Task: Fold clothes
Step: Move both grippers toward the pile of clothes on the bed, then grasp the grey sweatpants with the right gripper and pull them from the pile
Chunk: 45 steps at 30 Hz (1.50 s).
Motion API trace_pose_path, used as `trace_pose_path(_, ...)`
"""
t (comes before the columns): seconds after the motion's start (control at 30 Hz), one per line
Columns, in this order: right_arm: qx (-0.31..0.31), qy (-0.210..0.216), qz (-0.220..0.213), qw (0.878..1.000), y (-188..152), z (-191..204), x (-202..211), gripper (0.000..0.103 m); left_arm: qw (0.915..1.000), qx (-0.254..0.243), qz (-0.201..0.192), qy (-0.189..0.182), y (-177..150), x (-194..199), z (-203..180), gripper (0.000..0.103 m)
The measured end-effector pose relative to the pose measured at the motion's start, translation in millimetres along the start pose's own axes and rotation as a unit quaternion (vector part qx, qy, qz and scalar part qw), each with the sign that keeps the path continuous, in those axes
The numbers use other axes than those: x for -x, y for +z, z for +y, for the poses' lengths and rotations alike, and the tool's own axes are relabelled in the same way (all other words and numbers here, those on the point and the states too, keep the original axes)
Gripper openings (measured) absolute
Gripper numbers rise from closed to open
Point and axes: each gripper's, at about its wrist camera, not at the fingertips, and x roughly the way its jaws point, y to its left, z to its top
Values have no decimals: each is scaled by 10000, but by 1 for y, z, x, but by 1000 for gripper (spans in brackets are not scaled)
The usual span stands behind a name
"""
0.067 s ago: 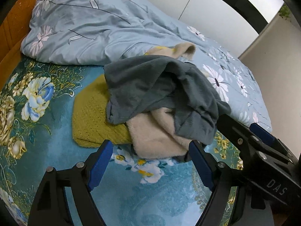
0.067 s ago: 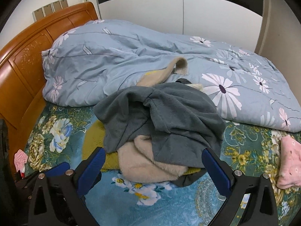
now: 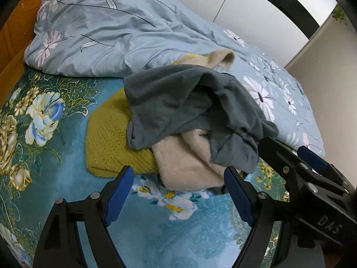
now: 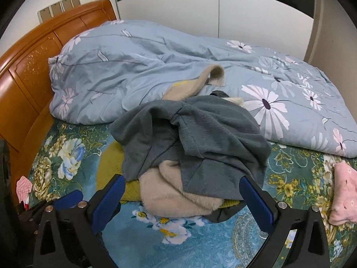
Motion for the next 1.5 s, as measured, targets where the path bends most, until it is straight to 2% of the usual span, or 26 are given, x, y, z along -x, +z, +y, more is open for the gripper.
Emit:
trace_pose_path(0.2, 38, -66, 214, 9997, 11, 0, -28, 103, 9998, 2, 174, 5, 14, -26, 4, 84)
trace_pose_path(0.3, 78, -113, 337, 9993, 16, 0, -42, 103, 9993, -186, 337, 3, 23, -43, 0, 84)
trace_pose_path(0.4, 411, -268, 541, 9973, 28, -1, -58, 103, 9992, -268, 281, 139, 34, -52, 1, 84)
trace_pose_path(0.6, 727, -345, 404, 9959, 66, 9, -89, 103, 9983, 385, 351, 271, 41, -56, 37, 84)
trace_pose_path(0.73, 948, -309, 600, 9932, 83, 28, -116, 103, 9964, 505, 453, 515, 43, -51, 55, 84)
trace_pose_path(0.83, 1182, -464, 811, 9886, 92, 41, -140, 103, 9963, 488, 262, 654, 41, -39, 70, 84)
trace_pose_path(0.9, 1205, -538, 1004, 9862, 97, 43, -152, 101, 9946, 791, 261, 613, 34, -33, 86, 83)
trace_pose_path(0.93, 1185, -542, 1093, 9854, 100, 43, -156, 96, 9932, 975, 307, 553, 28, -33, 94, 83)
trace_pose_path(1.0, 1080, -514, 1267, 9847, 104, 41, -161, 66, 9887, 1340, 390, 551, 15, -31, 112, 83)
trace_pose_path(1.1, 929, -599, 1284, 9855, 104, 33, -153, 32, 9839, 1491, 557, 816, -1, -28, 128, 83)
trace_pose_path(1.2, 526, -393, 1147, 9912, 98, 18, -127, 21, 9823, 1460, 600, 1006, -9, -22, 137, 83)
trace_pose_path(1.27, 156, -215, 1002, 9946, 89, 5, -102, 20, 9818, 1477, 608, 1027, -13, -16, 141, 83)
trace_pose_path(1.4, -626, 19, 668, 9958, 48, -30, -36, 19, 9818, 1512, 647, 953, -20, -6, 139, 83)
trace_pose_path(1.5, -1024, 16, 544, 9933, 8, -57, 11, 18, 9840, 1402, 635, 901, -28, 2, 133, 83)
